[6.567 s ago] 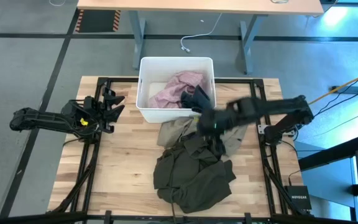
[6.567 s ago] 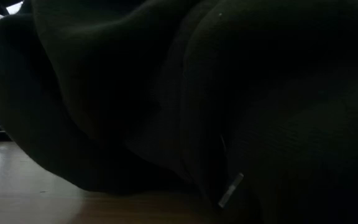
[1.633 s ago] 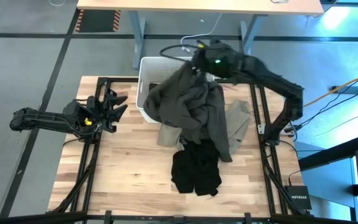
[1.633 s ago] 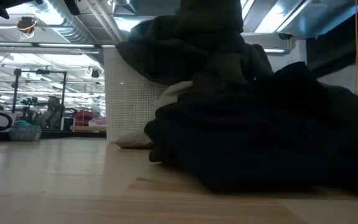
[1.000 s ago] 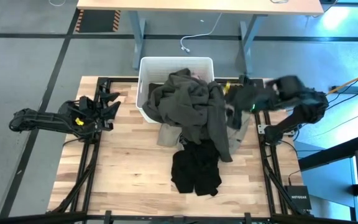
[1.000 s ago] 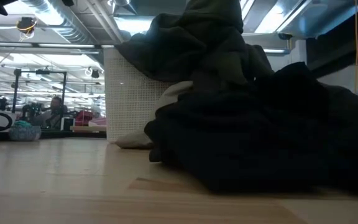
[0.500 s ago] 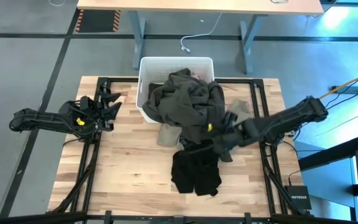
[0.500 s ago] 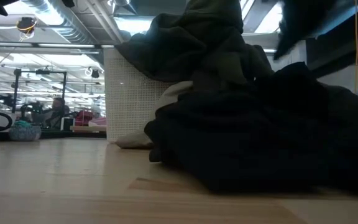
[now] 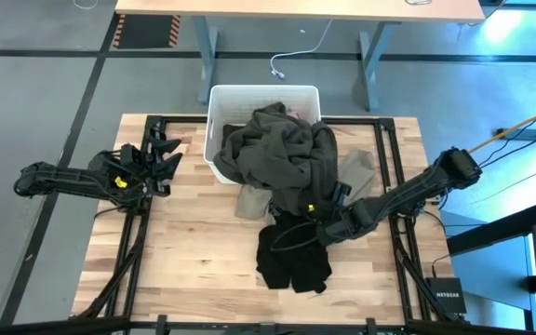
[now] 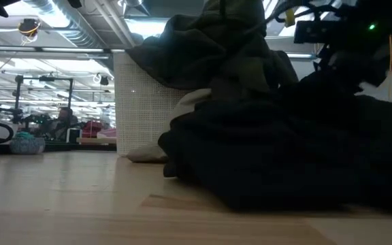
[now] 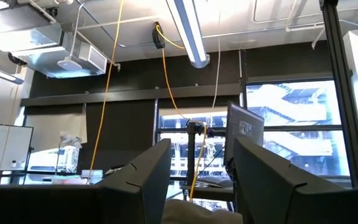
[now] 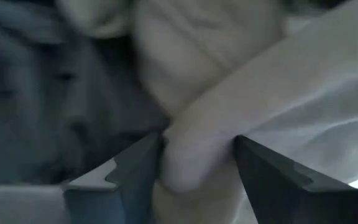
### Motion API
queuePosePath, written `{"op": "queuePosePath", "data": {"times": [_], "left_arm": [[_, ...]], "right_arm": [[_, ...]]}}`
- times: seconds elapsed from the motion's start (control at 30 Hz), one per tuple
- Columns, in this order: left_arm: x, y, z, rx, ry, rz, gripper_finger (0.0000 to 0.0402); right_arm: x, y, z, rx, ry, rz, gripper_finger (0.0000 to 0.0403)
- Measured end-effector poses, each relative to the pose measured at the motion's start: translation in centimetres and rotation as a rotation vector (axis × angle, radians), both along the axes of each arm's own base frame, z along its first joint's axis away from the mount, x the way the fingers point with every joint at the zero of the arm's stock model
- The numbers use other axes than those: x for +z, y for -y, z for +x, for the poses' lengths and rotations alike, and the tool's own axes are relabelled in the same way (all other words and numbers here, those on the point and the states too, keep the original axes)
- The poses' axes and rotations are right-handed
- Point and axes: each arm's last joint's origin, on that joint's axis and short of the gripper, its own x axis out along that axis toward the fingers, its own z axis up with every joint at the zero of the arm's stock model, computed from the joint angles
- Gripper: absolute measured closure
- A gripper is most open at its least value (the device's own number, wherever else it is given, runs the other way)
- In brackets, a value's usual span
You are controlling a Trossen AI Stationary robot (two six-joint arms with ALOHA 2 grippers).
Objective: Sort clothes
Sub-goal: Put the gray sweater into the white bin
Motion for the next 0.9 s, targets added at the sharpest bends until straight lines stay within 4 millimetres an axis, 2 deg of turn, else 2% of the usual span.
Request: {"op": "queuePosePath", "data": {"times": [0.13, 0.3, 0.4, 0.5, 0.7, 0.8, 0.9], "left_arm": [[0.0, 0.0, 0.0, 0.000, 0.000, 0.000, 0.0231], [0.0, 0.0, 0.0, -0.002, 0.001, -0.003, 0.0231], [0.0, 0.0, 0.0, -0.002, 0.001, -0.003, 0.0231], [0.0, 0.0, 0.0, 0.001, 0.001, -0.005, 0.0231], [0.0, 0.0, 0.0, -0.001, 0.001, -0.007, 0.0231], [0.0, 0.0, 0.0, -0.007, 0.004, -0.017, 0.0231], [0.0, 0.0, 0.0, -0.008, 0.004, -0.017, 0.0231]], "right_arm": [[-0.2, 0.5, 0.2, -0.003, -0.010, -0.093, 0.0248], [-0.1, 0.6, 0.1, 0.035, -0.028, -0.144, 0.0378], [1.2, 0.1, 0.5, 0.064, -0.029, -0.146, 0.0379], [3.8, -0.7, 1.0, 0.104, -0.024, -0.166, 0.0370], [10.8, -1.5, 2.6, 0.227, 0.040, -0.304, 0.0393], [14.2, -0.7, 3.7, 0.254, 0.079, -0.400, 0.0380], [17.4, 1.1, 4.9, 0.257, 0.109, -0.468, 0.0378]]}}
